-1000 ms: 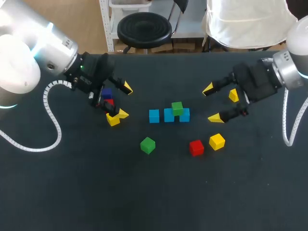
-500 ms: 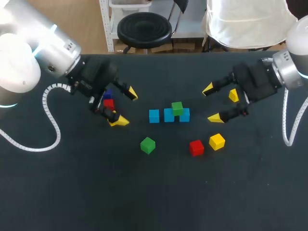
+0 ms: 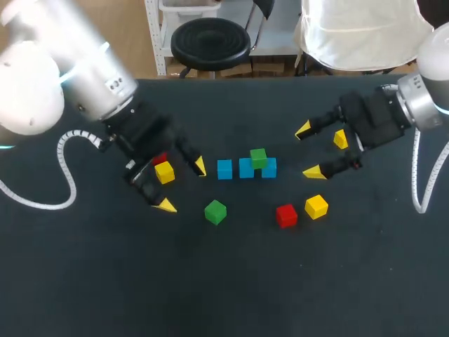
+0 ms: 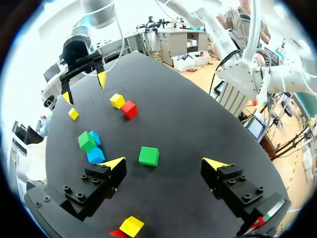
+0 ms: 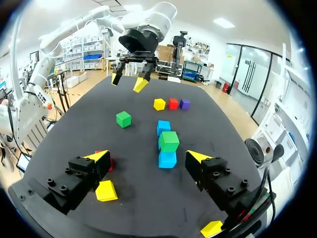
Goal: Place the blue cubes, place green cubes on the blue cubes, place the yellow cubes on the green cubes, then place the red cubes on the yellow cubes, and place purple cube on the red cubes.
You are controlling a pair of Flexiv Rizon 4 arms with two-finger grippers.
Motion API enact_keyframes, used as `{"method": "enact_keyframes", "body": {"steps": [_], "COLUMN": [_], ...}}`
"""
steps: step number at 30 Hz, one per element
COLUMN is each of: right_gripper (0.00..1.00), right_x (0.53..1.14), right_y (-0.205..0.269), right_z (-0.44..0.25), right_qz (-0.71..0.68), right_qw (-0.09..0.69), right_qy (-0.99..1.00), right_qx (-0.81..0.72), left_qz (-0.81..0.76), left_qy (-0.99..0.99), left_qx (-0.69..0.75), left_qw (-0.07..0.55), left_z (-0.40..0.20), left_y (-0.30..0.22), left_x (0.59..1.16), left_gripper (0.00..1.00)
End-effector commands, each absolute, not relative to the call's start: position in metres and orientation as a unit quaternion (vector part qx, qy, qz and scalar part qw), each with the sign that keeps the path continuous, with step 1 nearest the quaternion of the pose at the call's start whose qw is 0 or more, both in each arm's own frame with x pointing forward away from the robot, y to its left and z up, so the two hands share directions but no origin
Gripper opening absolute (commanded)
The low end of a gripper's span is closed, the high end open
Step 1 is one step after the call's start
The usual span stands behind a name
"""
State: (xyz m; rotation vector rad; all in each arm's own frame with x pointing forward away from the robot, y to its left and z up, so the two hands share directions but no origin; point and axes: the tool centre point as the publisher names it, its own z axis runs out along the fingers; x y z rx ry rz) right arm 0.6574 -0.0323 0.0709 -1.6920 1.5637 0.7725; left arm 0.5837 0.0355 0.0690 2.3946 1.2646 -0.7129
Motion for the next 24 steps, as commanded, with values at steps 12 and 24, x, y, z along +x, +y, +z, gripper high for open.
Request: {"method": "enact_keyframes", "body": {"steps": [12,24], "right_gripper": [1.0,1.0], "right_x": [0.657,0.657], "right_y": [-0.033,-0.033], "right_z": [0.071,0.071], "right_qz": [0.298,0.298], "right_qw": [0.35,0.35], "right_qy": [0.603,0.603], "right_qx": [-0.652,-0.652], "left_qz": [-0.256,-0.249], "left_qy": [0.442,0.413], "left_qx": [0.844,0.864], "left_qw": [0.161,0.145], "left_z": [0.068,0.063], "left_y": [0.033,0.024], "left_x": [0.59,0.577], "left_gripper": [1.0,1.0]}}
